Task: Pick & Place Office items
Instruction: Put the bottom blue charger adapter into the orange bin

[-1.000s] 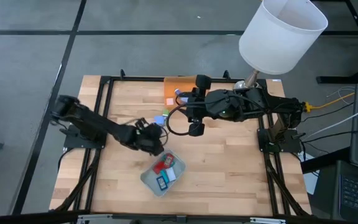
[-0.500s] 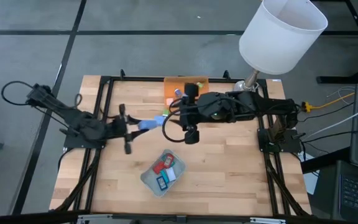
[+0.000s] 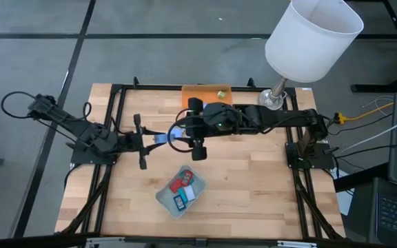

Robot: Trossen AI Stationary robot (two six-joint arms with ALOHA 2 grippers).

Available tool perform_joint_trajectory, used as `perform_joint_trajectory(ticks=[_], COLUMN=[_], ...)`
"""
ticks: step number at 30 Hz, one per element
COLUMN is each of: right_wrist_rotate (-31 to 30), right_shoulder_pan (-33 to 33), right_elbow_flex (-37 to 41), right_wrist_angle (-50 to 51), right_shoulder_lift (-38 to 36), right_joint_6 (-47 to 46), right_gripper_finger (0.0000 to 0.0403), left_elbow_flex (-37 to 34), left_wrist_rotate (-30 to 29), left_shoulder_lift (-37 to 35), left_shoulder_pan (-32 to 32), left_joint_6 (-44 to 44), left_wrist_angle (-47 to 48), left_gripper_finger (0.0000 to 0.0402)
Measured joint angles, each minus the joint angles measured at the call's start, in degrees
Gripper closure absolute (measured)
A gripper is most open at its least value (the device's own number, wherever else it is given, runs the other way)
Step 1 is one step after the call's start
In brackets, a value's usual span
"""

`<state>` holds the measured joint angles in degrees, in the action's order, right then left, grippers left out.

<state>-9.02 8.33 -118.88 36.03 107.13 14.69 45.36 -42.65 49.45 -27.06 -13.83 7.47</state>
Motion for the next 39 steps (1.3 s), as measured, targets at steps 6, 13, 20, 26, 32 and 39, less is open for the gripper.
perform_joint_trajectory(ticks=[6, 13, 20, 26, 32, 39], right_wrist_rotate=[3.8, 3.9, 4.1, 4.1, 4.1, 4.1], right_shoulder_pan=[-0.9, -1.0, -1.4, -1.4, -1.5, -1.7], right_elbow_flex=[3.5, 5.5, 5.5, 5.4, 5.4, 5.4], right_wrist_angle=[-1.8, -5.2, -5.0, -5.3, -5.6, -6.2], right_shoulder_lift=[0.0, -0.1, -0.1, 0.6, 1.4, 1.4], right_joint_6=[-2.3, -2.2, -2.4, -2.5, -2.5, -2.1], right_gripper_finger=[0.0206, 0.0206, 0.0206, 0.0206, 0.0206, 0.0214], left_elbow_flex=[0.0, 0.0, 0.0, 0.0, 0.0, 0.0], left_wrist_rotate=[3.3, 7.2, 9.5, 11.7, 12.3, 12.2], left_shoulder_lift=[0.0, 0.1, 0.2, 0.2, 0.2, 0.7], left_shoulder_pan=[2.4, 5.8, 7.0, 7.0, 7.0, 7.0], left_joint_6=[-3.4, -3.4, -3.5, -4.9, -5.4, -5.0], left_wrist_angle=[-2.9, -3.0, -3.8, -6.5, -7.0, -7.2], left_gripper_finger=[0.0284, 0.0284, 0.0284, 0.0284, 0.0284, 0.0284])
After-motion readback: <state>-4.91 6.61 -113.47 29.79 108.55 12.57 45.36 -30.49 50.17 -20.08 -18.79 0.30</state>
